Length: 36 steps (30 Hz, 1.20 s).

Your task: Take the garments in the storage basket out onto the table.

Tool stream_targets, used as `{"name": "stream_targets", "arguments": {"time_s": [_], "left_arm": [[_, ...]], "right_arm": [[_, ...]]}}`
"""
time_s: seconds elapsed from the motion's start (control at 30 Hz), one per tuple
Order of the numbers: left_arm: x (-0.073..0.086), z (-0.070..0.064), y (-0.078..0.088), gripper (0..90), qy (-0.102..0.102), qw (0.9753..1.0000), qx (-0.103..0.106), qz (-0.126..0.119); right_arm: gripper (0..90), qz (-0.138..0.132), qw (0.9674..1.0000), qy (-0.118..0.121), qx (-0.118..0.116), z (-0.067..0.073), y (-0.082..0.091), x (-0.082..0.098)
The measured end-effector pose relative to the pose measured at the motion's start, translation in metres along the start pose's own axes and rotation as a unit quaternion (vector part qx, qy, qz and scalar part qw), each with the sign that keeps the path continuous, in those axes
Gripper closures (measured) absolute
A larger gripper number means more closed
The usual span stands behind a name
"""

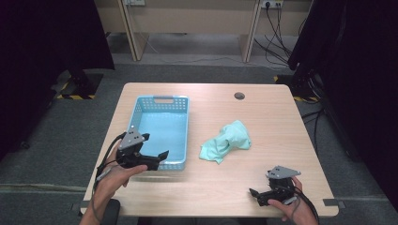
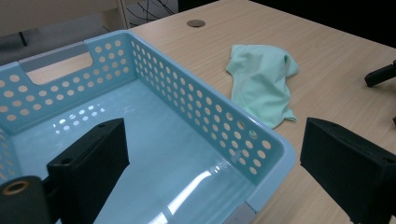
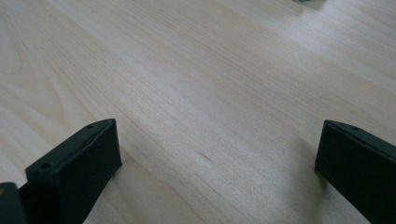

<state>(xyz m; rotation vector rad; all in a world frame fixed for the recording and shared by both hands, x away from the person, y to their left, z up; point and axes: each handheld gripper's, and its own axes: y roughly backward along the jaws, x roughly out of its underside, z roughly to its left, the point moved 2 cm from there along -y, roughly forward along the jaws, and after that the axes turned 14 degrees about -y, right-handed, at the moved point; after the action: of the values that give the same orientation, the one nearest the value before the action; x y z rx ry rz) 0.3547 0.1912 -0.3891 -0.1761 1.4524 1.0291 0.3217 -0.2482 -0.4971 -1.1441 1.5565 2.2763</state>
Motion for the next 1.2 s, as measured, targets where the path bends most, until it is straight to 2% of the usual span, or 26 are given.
{"name": "stream_targets", "arguments": {"time_s": [0.43, 0.73, 1.2], "left_arm": [[0.008, -0.003, 0.009, 7.1, 0.003, 1.0000, -0.005, -0.002], [0.022, -0.006, 0.019, 7.1, 0.011, 0.9999, -0.009, -0.004], [0.024, -0.011, 0.025, 7.0, 0.007, 0.9999, -0.009, -0.007]], "right_arm": [[0.4, 0.000, 1.0000, 0.000, 0.000, 0.000, 0.000, 0.000], [0.3, 0.000, 1.0000, 0.000, 0.000, 0.000, 0.000, 0.000], [0.4, 0.000, 1.0000, 0.000, 0.000, 0.000, 0.000, 0.000]]}}
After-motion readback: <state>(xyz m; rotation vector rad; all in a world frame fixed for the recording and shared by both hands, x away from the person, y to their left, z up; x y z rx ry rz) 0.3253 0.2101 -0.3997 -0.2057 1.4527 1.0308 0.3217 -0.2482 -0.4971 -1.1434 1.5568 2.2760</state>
